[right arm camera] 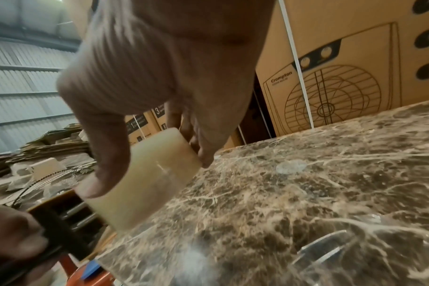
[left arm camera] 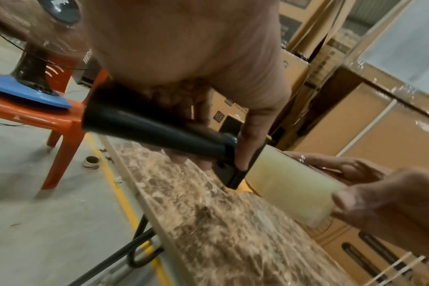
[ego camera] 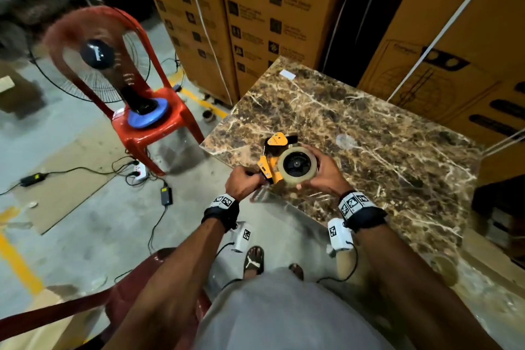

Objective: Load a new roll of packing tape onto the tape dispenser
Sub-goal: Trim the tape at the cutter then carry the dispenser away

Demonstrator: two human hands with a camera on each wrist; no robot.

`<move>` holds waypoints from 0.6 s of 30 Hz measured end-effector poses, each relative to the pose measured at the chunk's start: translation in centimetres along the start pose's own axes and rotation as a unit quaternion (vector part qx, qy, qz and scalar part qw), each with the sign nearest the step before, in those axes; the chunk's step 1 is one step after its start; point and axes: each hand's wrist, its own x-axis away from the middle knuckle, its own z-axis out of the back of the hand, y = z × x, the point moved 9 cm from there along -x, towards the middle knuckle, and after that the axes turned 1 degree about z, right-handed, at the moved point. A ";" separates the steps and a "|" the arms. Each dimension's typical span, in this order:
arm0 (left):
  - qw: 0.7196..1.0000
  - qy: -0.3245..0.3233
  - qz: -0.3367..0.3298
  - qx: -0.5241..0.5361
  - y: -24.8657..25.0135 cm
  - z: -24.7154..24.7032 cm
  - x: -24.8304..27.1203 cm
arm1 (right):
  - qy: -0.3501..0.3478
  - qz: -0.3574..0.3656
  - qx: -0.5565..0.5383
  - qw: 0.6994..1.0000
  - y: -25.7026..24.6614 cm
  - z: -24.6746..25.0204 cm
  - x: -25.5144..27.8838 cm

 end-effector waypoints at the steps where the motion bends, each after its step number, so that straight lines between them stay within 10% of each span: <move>1: 0.999 -0.009 -0.014 0.048 1.4 -0.2 -0.1 | 0.027 0.014 -0.001 1.000 -0.9 1.0 0.0; 18: 0.979 -0.058 -0.084 0.175 14.2 -9.8 -2.9 | 0.241 0.083 0.123 0.959 -4.5 16.2 1.8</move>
